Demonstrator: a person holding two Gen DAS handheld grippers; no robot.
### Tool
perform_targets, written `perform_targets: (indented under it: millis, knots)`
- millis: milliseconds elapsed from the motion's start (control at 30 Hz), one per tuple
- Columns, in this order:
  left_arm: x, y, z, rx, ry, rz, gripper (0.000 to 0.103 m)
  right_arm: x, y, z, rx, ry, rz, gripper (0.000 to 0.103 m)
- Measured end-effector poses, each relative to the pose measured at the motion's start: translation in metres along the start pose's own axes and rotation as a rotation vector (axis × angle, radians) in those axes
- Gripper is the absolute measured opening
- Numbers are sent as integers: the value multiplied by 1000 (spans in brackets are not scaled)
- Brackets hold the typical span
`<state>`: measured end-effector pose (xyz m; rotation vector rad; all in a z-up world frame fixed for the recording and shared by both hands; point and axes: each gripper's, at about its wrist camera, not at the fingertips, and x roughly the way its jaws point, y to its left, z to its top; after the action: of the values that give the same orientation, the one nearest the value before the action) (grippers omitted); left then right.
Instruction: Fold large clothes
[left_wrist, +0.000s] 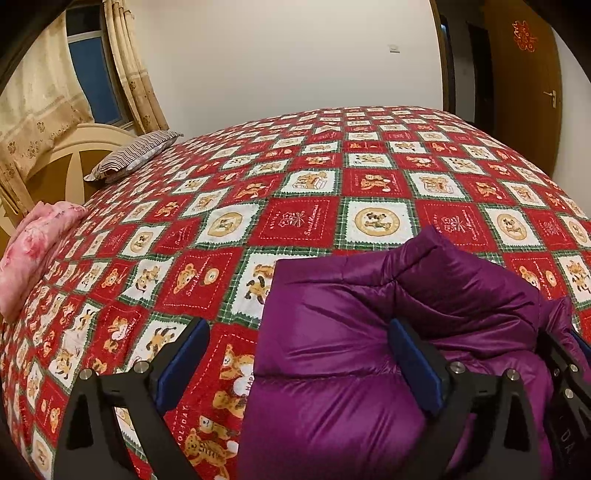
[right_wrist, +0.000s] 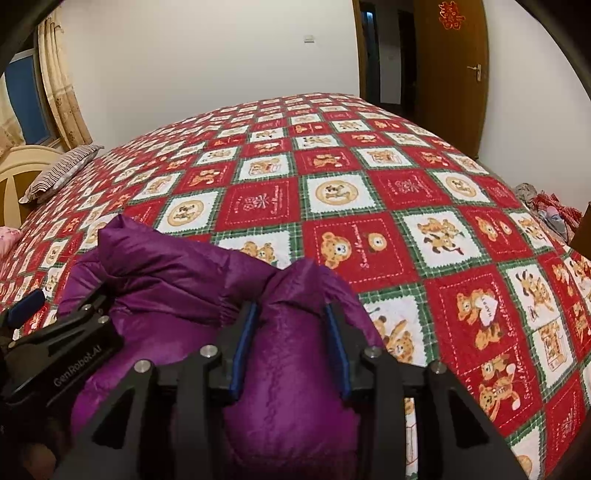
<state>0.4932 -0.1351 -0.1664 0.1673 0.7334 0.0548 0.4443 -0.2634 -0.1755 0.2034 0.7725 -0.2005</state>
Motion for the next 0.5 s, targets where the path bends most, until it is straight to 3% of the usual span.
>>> perform_targets:
  millis: [500]
  knots:
    - [1, -3, -4, 5, -13, 11, 99, 4, -2, -4, 5, 4, 5, 42]
